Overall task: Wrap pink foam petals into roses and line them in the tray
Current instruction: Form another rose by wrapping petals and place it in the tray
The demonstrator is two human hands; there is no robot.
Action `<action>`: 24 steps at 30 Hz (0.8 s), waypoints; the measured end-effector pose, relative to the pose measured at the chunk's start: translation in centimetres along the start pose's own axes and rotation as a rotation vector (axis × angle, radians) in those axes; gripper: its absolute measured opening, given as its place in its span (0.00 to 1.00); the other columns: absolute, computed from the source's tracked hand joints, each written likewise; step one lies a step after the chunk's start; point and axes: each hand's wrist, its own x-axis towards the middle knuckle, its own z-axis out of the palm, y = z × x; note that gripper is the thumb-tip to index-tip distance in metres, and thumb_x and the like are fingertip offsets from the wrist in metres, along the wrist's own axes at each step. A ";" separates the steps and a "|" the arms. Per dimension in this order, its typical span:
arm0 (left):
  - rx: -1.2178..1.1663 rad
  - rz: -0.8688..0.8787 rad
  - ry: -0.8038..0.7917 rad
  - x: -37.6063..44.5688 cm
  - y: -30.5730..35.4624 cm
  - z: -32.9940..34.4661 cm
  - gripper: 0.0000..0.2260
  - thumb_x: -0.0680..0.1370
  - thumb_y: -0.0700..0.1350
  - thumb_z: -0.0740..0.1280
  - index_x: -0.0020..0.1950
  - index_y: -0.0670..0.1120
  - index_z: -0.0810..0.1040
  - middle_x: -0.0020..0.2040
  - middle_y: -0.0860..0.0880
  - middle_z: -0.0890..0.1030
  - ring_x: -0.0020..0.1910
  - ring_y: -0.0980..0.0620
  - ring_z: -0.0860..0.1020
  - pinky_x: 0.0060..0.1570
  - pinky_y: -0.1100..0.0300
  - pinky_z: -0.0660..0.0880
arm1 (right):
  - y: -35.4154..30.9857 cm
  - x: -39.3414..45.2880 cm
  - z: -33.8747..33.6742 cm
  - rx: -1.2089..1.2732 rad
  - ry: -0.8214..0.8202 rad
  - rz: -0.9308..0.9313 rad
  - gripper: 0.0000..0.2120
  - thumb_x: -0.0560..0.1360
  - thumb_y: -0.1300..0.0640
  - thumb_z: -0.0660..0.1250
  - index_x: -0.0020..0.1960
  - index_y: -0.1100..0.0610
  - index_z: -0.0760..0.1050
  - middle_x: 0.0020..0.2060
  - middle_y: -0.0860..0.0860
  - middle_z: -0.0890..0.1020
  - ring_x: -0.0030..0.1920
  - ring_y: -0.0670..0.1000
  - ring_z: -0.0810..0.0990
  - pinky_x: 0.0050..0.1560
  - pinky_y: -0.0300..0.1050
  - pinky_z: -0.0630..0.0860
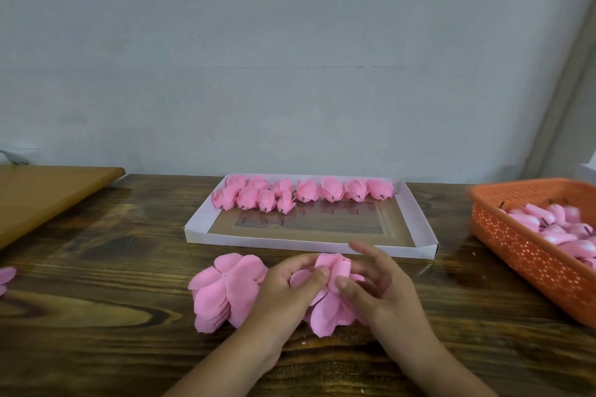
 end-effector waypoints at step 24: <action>-0.255 -0.117 -0.004 0.2 0.8 -0.1 0.15 0.83 0.47 0.63 0.59 0.39 0.83 0.55 0.36 0.85 0.57 0.35 0.83 0.51 0.44 0.77 | 0.6 0.1 -0.2 -0.051 0.098 -0.075 0.06 0.74 0.64 0.72 0.49 0.55 0.81 0.46 0.49 0.86 0.46 0.53 0.84 0.47 0.44 0.81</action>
